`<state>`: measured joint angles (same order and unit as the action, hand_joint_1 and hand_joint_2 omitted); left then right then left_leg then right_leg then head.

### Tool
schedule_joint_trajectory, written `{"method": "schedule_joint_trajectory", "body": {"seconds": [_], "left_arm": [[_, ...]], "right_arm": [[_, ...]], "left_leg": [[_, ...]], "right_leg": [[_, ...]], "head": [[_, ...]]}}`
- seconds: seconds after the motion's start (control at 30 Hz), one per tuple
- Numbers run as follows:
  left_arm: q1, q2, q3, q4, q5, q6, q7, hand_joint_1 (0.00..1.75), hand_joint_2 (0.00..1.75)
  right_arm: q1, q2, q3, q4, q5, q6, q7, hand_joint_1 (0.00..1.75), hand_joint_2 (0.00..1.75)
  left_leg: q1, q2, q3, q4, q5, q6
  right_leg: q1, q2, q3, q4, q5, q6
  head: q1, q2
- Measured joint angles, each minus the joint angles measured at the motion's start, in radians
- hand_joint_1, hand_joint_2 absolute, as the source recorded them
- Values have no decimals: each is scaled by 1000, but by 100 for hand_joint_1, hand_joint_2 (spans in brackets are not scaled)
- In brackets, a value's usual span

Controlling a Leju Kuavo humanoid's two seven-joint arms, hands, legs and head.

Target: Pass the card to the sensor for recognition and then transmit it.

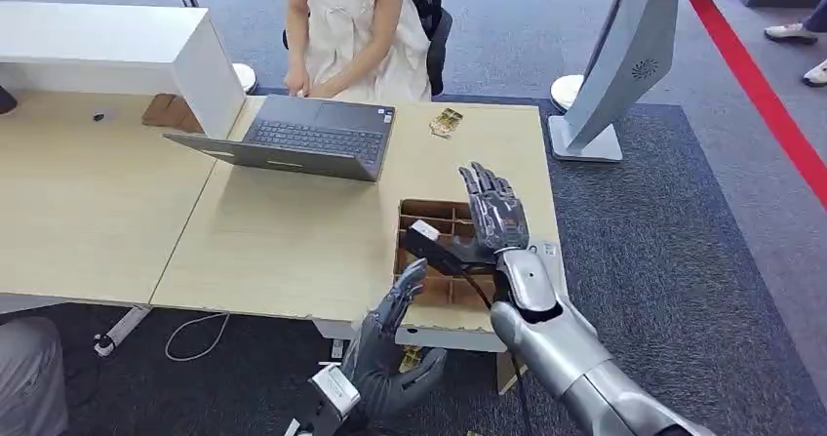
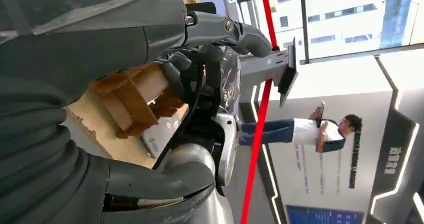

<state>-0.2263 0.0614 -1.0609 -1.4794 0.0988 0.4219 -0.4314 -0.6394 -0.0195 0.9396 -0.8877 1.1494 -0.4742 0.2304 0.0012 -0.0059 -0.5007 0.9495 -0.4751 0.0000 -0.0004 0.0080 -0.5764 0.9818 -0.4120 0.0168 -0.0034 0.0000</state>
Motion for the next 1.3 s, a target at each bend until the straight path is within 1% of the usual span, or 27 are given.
{"method": "schedule_joint_trajectory", "body": {"seconds": [0.17, 0.67, 1.17, 1.3], "left_arm": [[0, 2, -1, -4, -3, 6, 13, 0, 175], [0, 8, -8, -18, -4, 44, 13, 0, 175], [-7, 22, -24, -33, 5, 42, 24, 0, 175], [-7, 23, -26, -34, 7, 40, 24, 0, 175]], "right_arm": [[6, -12, 0, -23, 3, 11, 11, 0, 175], [8, -24, 0, -43, 2, 15, 11, 0, 175], [10, -35, 1, -43, 0, 21, 15, 0, 175], [15, -41, 1, -43, 2, 27, 28, 0, 175]], "left_leg": [[0, 0, 0, 0, 0, 0], [0, 0, 0, 0, 0, 0], [0, 0, 0, 0, 0, 0], [0, 0, 0, 0, 0, 0]], "right_leg": [[0, 0, 0, 0, 0, 0], [0, 0, 0, 0, 0, 0], [0, 0, 0, 0, 0, 0], [0, 0, 0, 0, 0, 0]], "head": [[0, 0], [0, 0], [0, 0], [0, 0]]}}
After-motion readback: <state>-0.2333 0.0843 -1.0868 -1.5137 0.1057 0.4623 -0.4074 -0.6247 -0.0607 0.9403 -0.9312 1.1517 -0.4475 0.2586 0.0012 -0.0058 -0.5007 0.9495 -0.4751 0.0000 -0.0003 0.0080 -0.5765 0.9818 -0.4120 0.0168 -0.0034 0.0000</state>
